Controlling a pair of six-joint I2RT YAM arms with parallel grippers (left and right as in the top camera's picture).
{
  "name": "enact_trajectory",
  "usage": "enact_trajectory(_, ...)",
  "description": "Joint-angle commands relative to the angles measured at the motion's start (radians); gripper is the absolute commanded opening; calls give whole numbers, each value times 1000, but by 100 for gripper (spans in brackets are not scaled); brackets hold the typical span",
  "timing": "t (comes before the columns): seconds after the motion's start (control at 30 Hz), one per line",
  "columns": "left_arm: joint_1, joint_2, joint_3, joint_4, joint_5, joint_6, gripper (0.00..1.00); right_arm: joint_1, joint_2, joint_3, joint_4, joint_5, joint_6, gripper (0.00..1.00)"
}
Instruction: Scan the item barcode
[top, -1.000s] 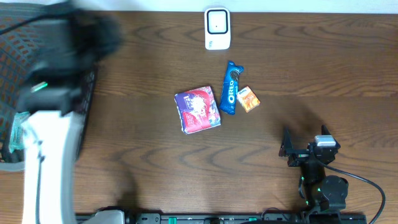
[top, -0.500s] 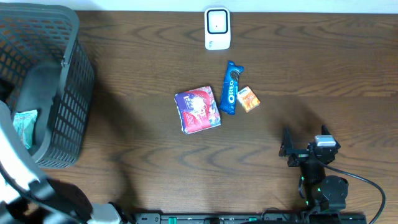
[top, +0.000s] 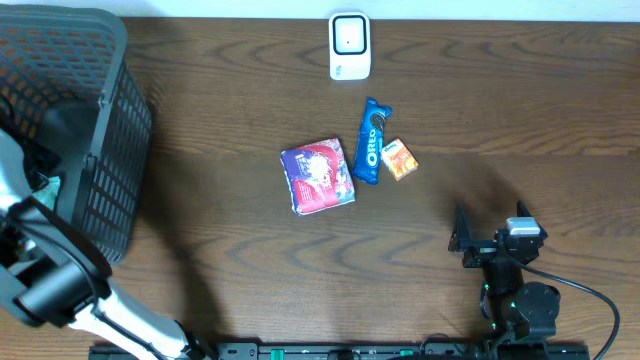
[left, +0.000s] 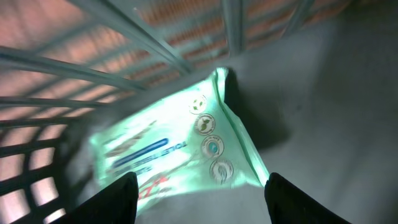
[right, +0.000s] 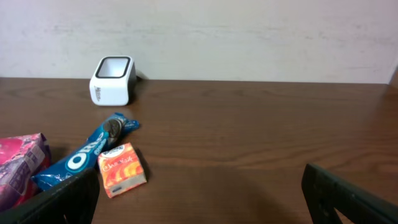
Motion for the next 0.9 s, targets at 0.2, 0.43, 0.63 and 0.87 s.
enact_trajectory(0.2,0,156,-9,15,-3,32,73,-9,-5,-2,-4,-1,11,99)
enact_trajectory(0.43,0,140,-9,-8,68,31,15,-9,-5,-2,-4,-1,11,99)
enact_trajectory(0.63,0,17,-8,-29,132,26,7,-9,-5,-2,-4,-1,11,99)
enact_trajectory(0.87,-1,-295,-6,-10,303,19,7,-9,-5,-2,-4,-1,11,99)
